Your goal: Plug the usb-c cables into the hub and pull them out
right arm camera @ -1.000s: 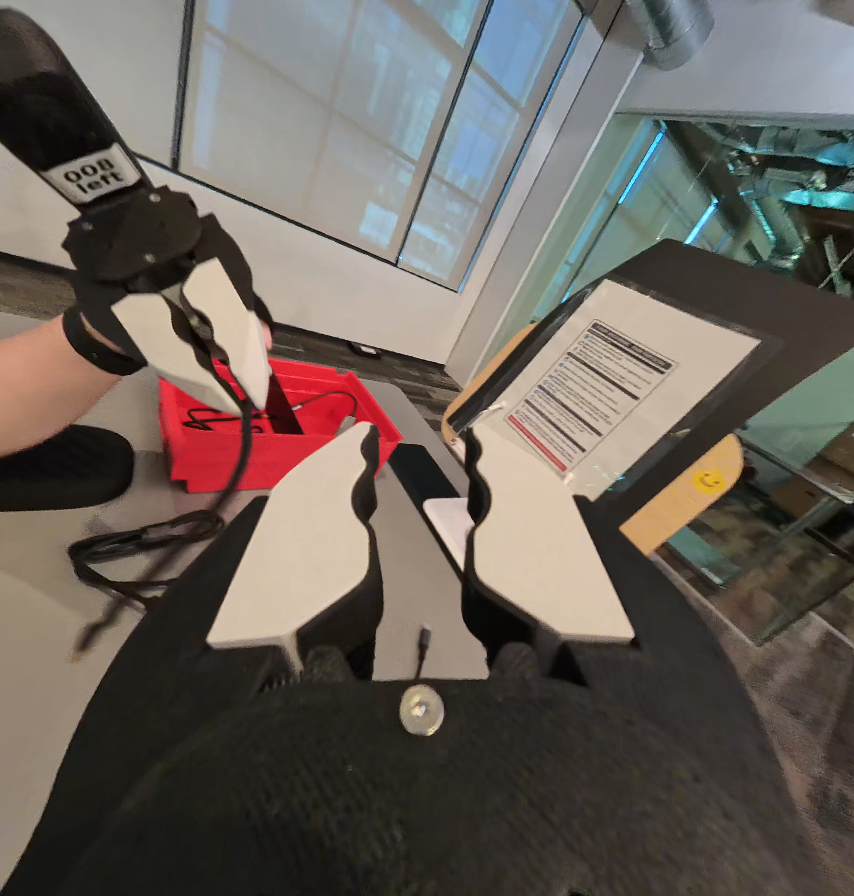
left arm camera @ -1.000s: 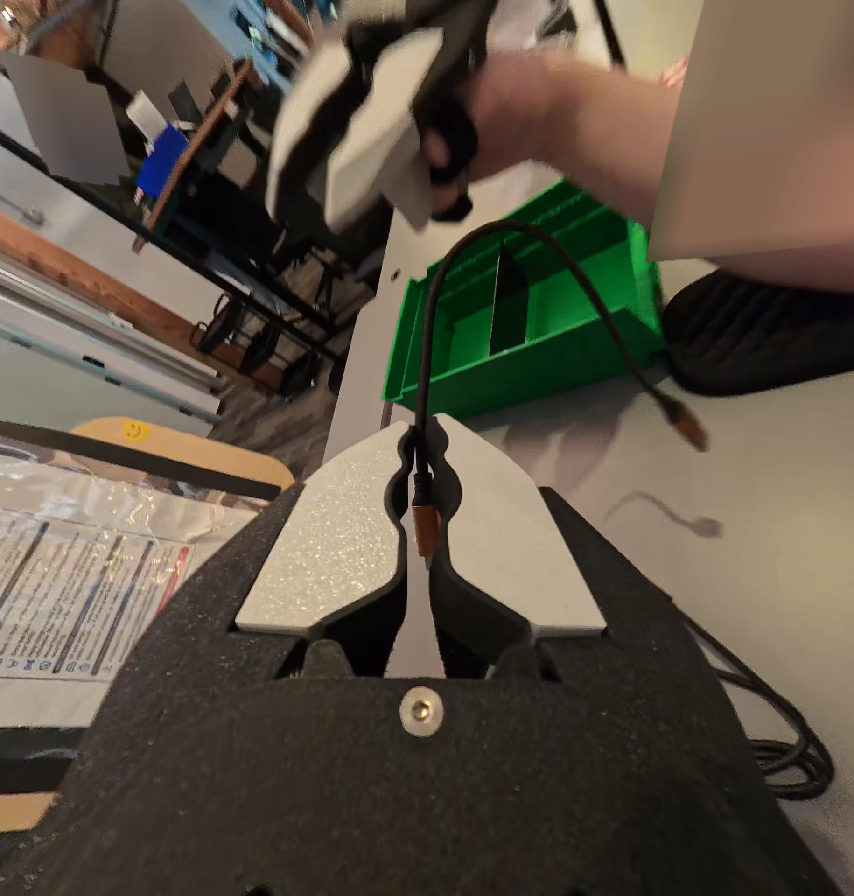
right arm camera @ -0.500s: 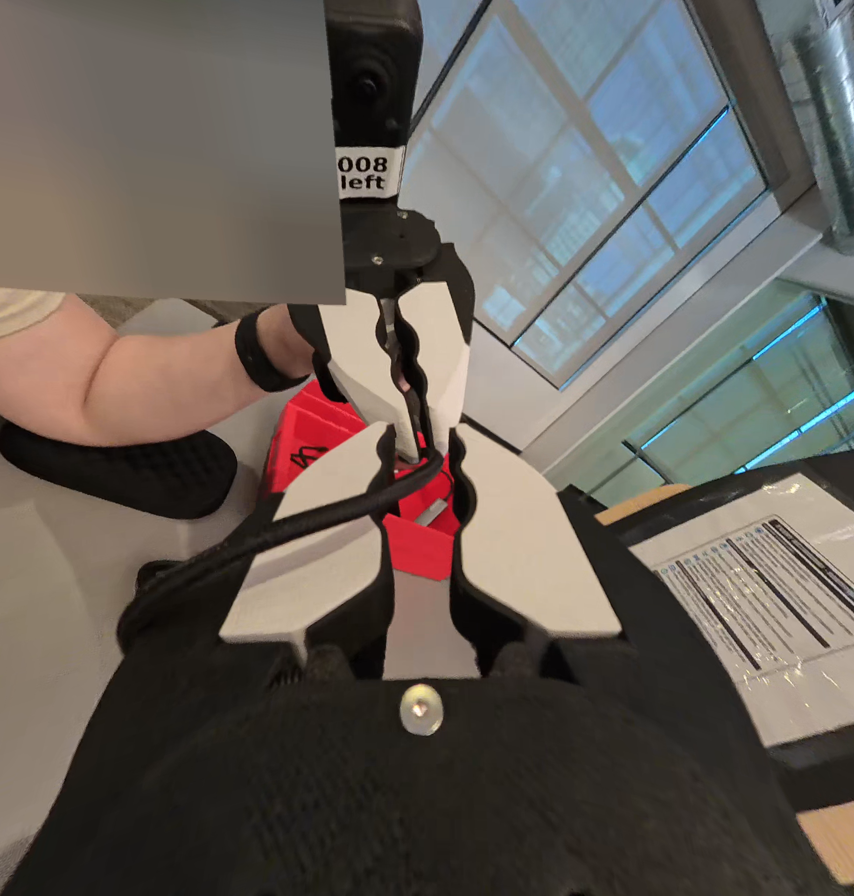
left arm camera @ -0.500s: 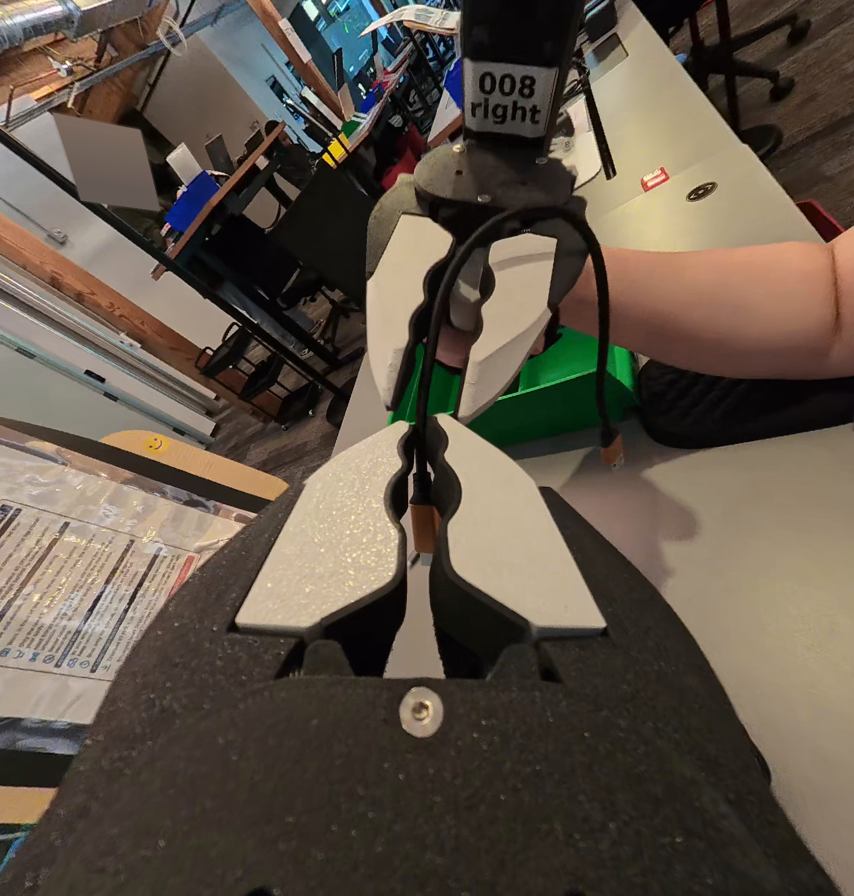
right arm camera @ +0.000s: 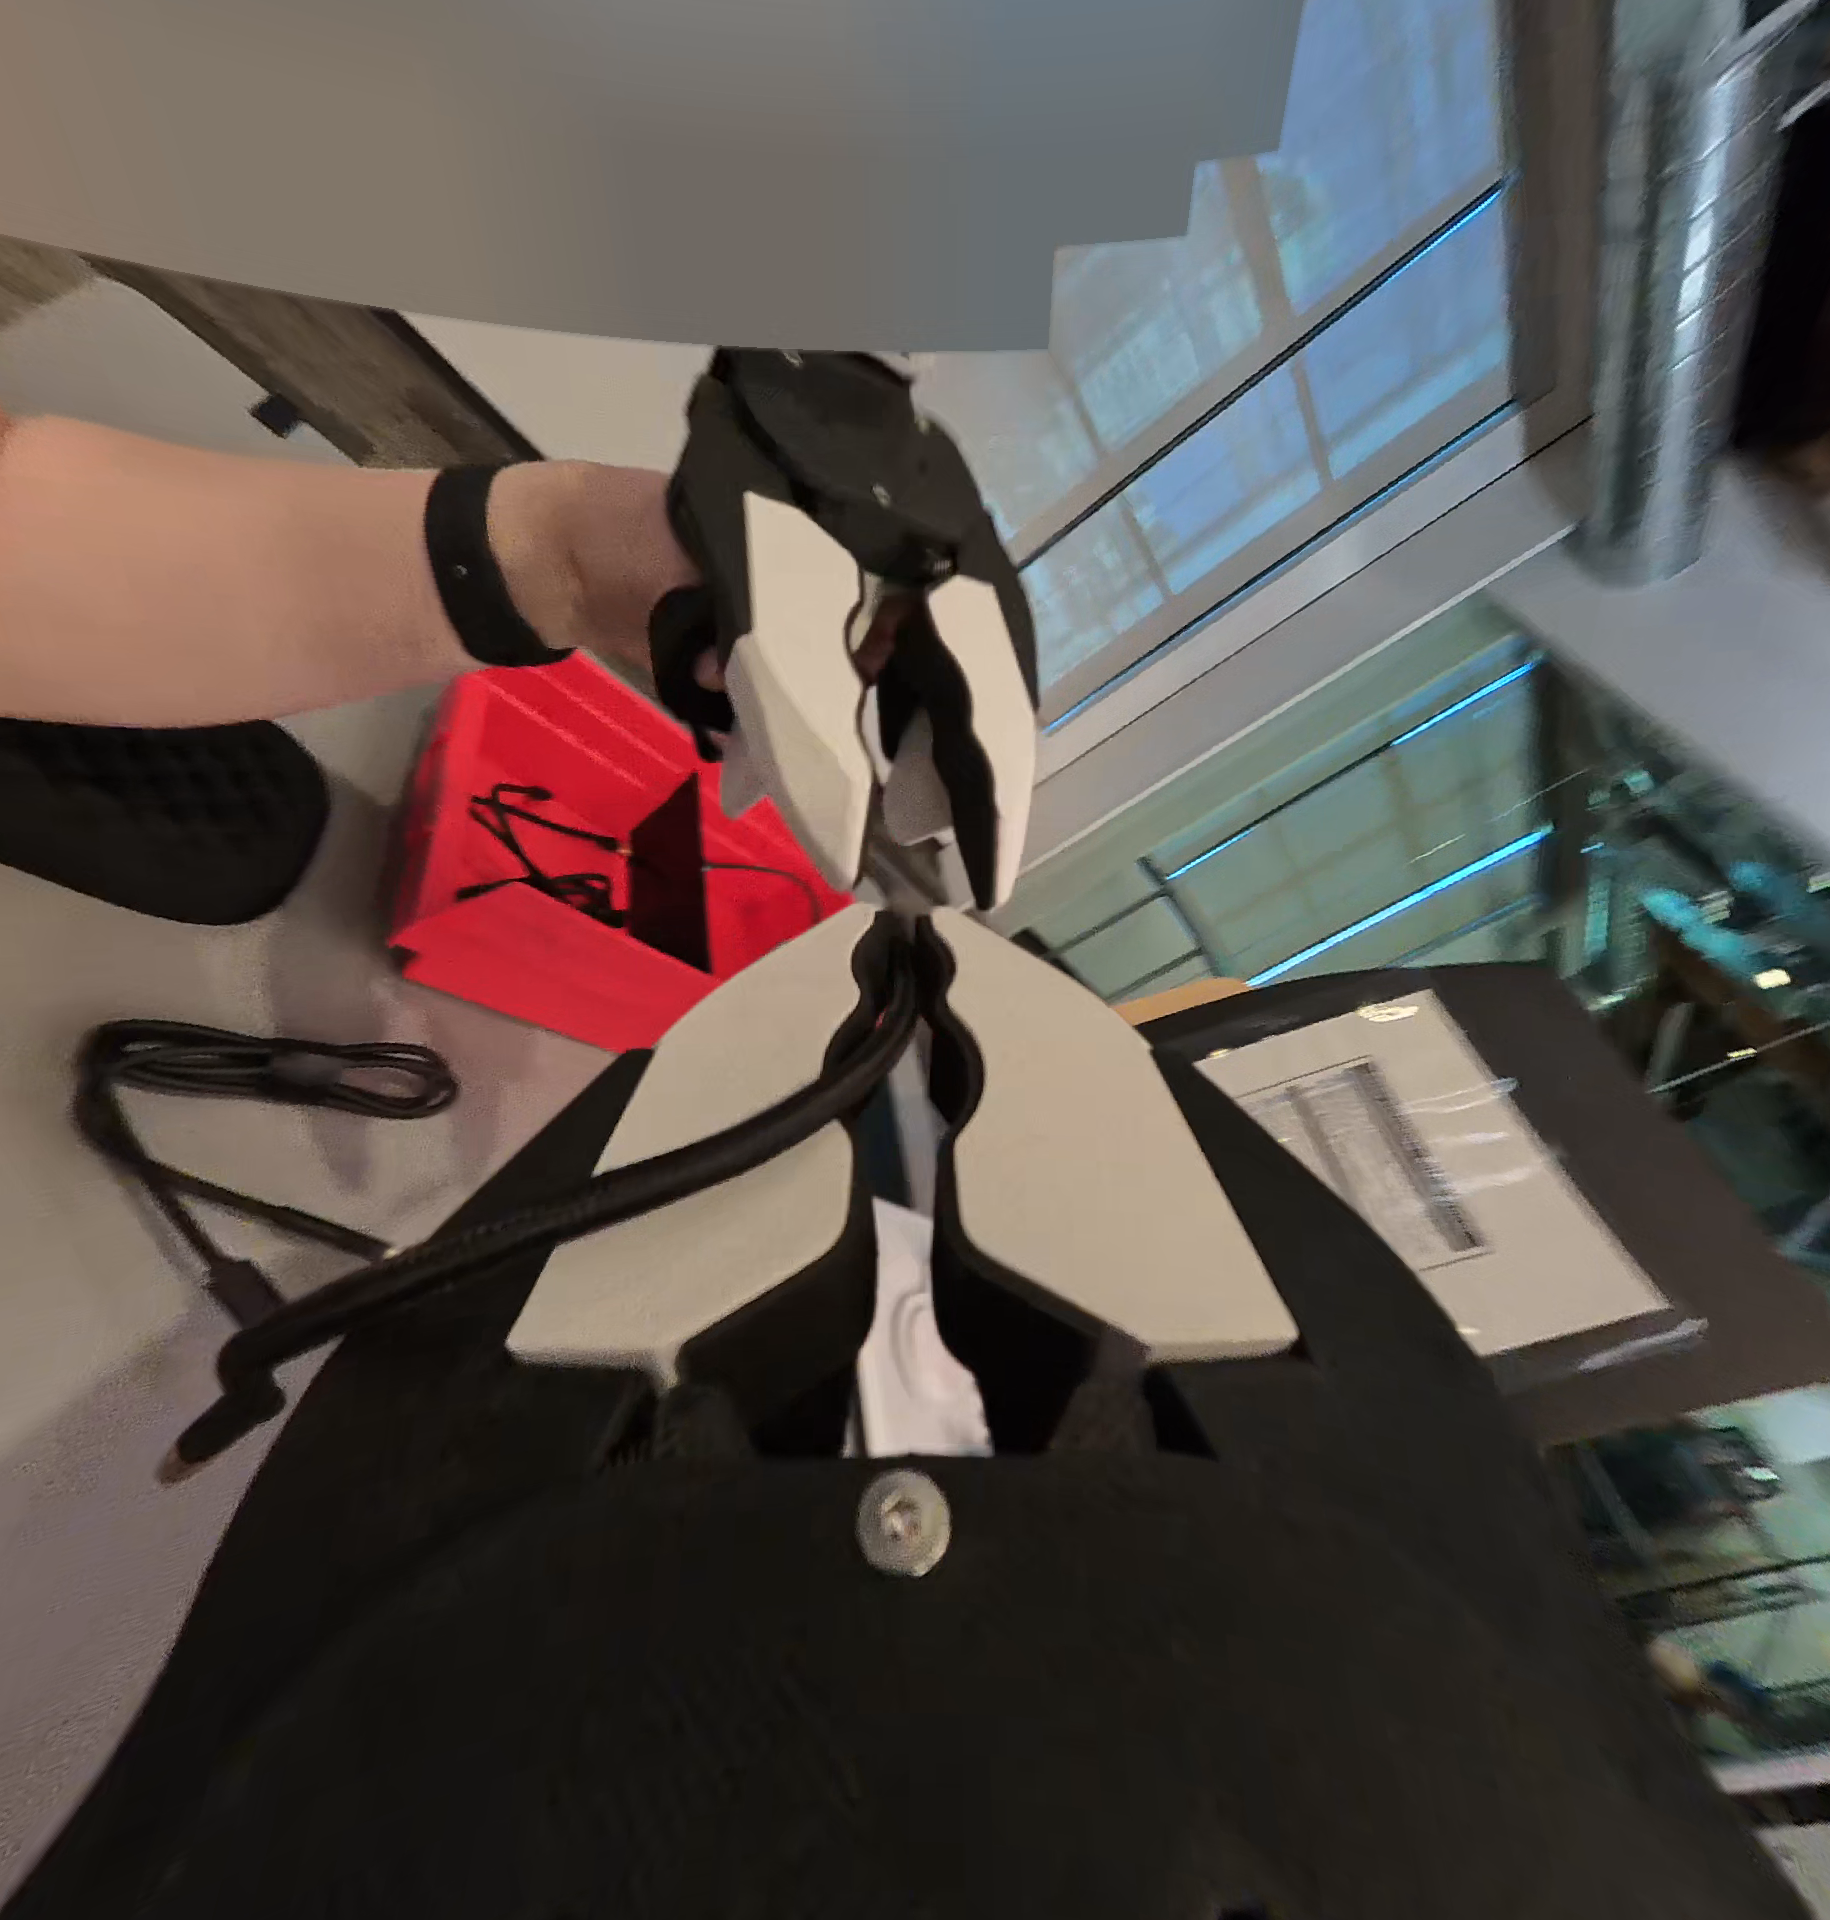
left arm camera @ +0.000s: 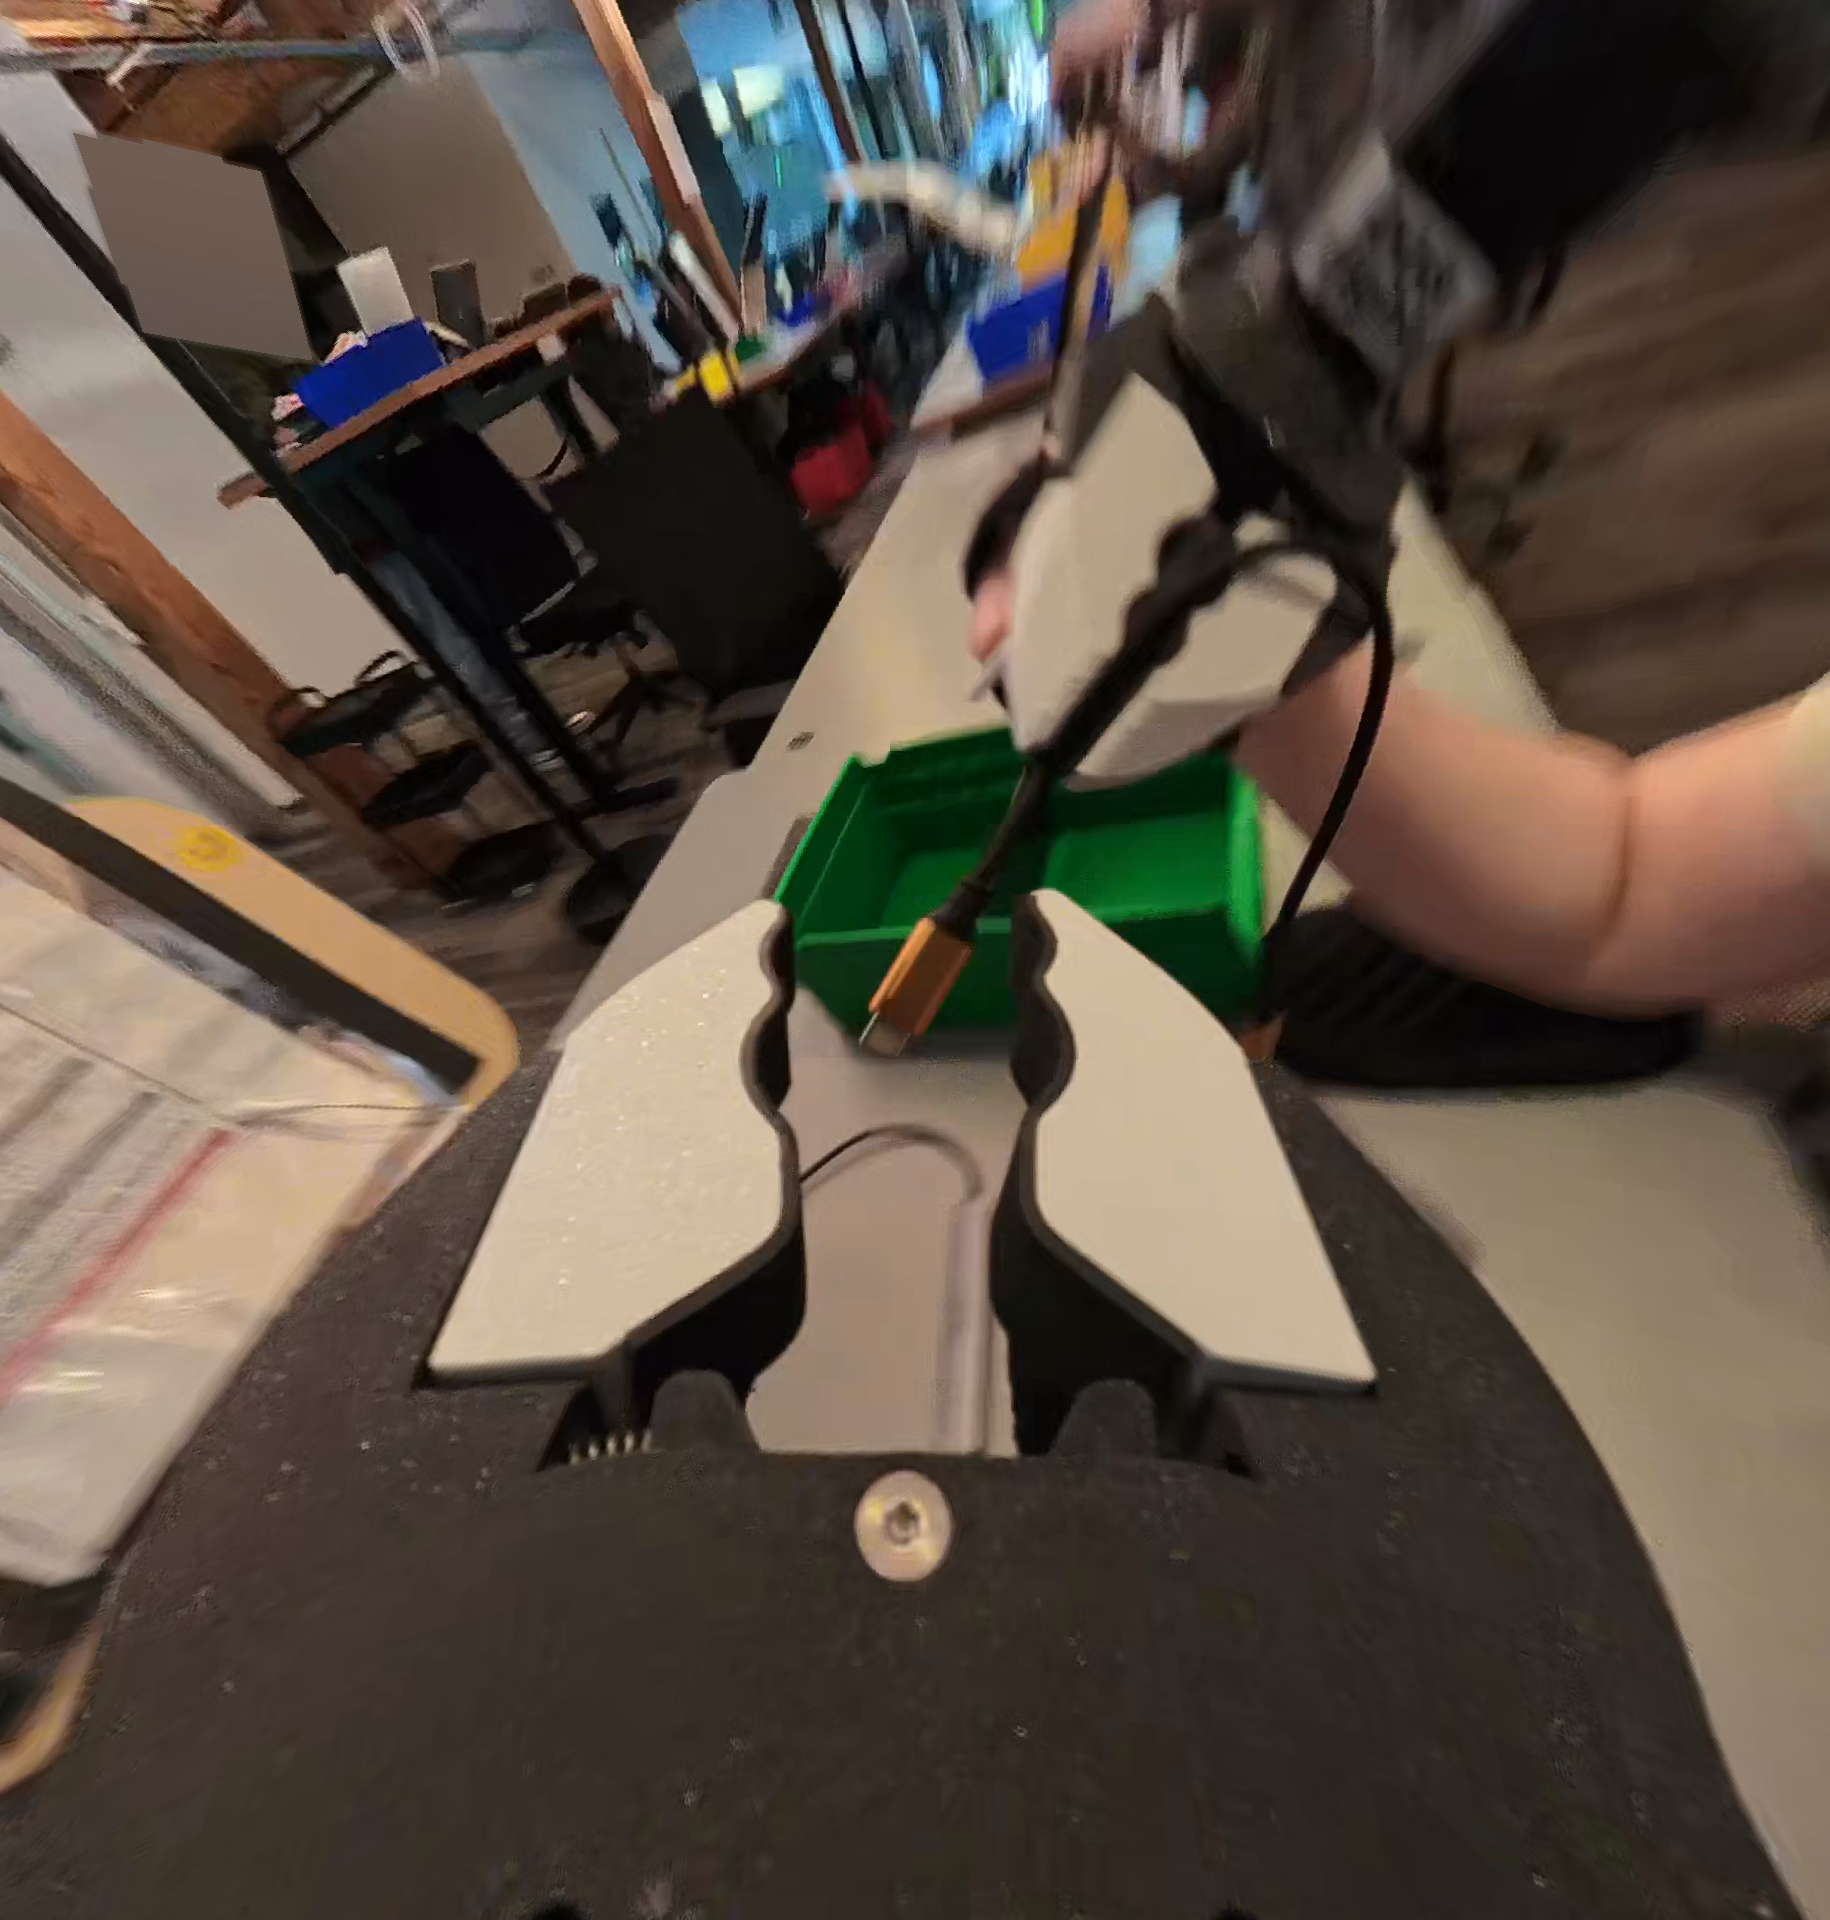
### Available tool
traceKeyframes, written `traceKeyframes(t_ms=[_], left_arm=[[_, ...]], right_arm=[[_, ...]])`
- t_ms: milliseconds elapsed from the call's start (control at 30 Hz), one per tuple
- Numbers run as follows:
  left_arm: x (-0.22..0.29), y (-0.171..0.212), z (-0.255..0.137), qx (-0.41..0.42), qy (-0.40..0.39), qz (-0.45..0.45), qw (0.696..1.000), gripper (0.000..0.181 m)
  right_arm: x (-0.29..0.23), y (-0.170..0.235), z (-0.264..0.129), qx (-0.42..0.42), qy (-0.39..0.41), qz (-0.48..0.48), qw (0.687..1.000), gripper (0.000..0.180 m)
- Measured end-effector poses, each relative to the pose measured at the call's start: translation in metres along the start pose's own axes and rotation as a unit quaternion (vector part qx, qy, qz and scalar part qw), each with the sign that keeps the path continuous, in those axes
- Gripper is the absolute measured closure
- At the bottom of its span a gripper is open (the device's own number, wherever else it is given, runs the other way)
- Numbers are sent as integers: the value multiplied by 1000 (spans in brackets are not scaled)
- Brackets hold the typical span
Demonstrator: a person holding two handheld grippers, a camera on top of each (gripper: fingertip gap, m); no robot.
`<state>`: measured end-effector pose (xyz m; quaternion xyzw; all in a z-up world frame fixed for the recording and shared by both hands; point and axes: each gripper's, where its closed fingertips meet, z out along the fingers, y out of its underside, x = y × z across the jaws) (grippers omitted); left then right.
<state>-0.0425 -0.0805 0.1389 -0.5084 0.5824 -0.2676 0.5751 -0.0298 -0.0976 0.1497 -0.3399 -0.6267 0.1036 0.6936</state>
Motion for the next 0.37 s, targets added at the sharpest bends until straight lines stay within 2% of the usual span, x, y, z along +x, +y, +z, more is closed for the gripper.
traceKeyframes(t_ms=[67,133,167,233,367], left_arm=[[-10,-18,-15,88,36,-119,988,142],[-17,-34,-31,178,109,-239,948,146],[-19,-36,-35,197,146,-280,928,147],[-20,-29,-31,193,182,-327,907,148],[-4,-36,-20,208,265,-366,867,151]], right_arm=[[6,-9,-8,10,29,-32,999,175],[14,-21,-17,28,71,-71,995,175],[15,-25,-20,33,82,-90,992,175],[16,-32,-25,34,100,-115,988,175],[13,-44,-29,47,112,-146,982,175]])
